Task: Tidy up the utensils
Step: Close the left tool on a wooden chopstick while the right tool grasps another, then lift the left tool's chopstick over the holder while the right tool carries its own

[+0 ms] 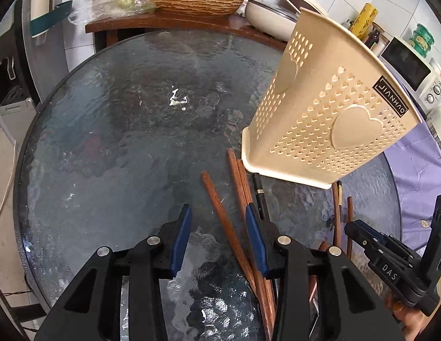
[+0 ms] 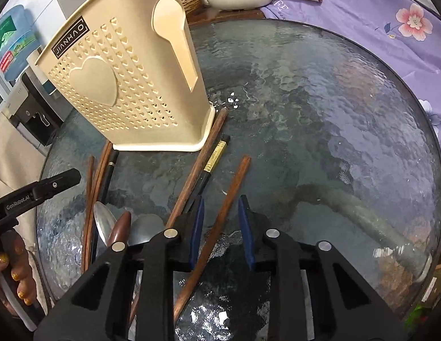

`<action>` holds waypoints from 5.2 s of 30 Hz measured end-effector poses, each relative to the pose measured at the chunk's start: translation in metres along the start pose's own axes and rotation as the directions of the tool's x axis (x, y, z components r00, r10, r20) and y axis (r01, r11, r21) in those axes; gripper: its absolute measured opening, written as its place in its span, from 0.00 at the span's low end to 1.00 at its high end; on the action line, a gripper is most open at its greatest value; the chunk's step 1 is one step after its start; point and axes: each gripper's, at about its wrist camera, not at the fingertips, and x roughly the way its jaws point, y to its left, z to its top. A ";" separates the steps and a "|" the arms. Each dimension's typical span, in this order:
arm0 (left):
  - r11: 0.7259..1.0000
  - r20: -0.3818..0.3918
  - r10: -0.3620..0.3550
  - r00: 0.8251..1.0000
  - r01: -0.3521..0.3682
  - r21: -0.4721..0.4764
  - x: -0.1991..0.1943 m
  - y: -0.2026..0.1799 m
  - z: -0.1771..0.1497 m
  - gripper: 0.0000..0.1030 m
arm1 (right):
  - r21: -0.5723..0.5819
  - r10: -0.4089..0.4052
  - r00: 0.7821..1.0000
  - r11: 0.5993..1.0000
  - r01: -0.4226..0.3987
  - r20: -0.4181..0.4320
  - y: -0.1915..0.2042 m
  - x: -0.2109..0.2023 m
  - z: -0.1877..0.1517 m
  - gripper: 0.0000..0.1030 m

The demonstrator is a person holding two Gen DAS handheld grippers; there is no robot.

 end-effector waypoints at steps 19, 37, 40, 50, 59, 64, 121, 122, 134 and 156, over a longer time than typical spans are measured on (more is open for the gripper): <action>0.997 -0.011 0.078 0.997 -0.078 0.007 0.022 -0.003 0.005 0.19 | -0.037 -0.055 0.998 0.998 0.055 0.004 0.014 0.004 -0.001 0.20; 0.990 -0.013 0.129 0.992 -0.128 0.050 0.028 -0.020 0.008 0.10 | 0.026 -0.056 0.998 0.998 0.056 0.002 0.008 0.011 0.023 0.09; 0.991 -0.011 0.123 0.992 -0.123 0.051 0.031 -0.022 0.012 0.09 | 0.023 -0.056 0.998 0.998 0.056 0.002 0.007 0.012 0.027 0.09; 0.996 -0.004 0.091 0.996 -0.091 0.001 0.035 -0.014 0.020 0.08 | 0.074 -0.006 1.000 0.997 0.005 0.013 -0.010 0.019 0.037 0.08; 0.996 0.026 0.076 0.997 -0.075 -0.047 0.026 0.003 0.026 0.08 | 0.106 0.046 0.996 0.993 -0.053 0.071 -0.027 0.011 0.042 0.08; 0.995 0.058 0.073 0.996 -0.069 -0.066 0.015 0.014 0.030 0.08 | 0.102 0.055 0.991 0.993 -0.067 0.123 -0.029 0.000 0.044 0.08; 0.996 0.442 -0.017 0.897 -0.025 0.087 -0.126 -0.031 0.036 0.06 | -0.187 0.252 0.872 0.964 -0.189 0.419 0.024 -0.156 0.039 0.05; 0.996 0.444 -0.023 0.896 -0.019 0.091 -0.127 -0.031 0.035 0.06 | -0.189 0.257 0.870 0.963 -0.193 0.420 0.024 -0.158 0.039 0.05; 0.994 0.454 -0.028 0.890 -0.021 0.103 -0.132 -0.036 0.035 0.06 | -0.169 0.179 0.923 0.977 -0.128 0.341 0.018 -0.135 0.045 0.09; 0.995 0.455 -0.036 0.890 -0.013 0.103 -0.132 -0.040 0.030 0.06 | -0.078 -0.056 0.998 0.995 0.054 -0.022 -0.012 0.008 0.029 0.20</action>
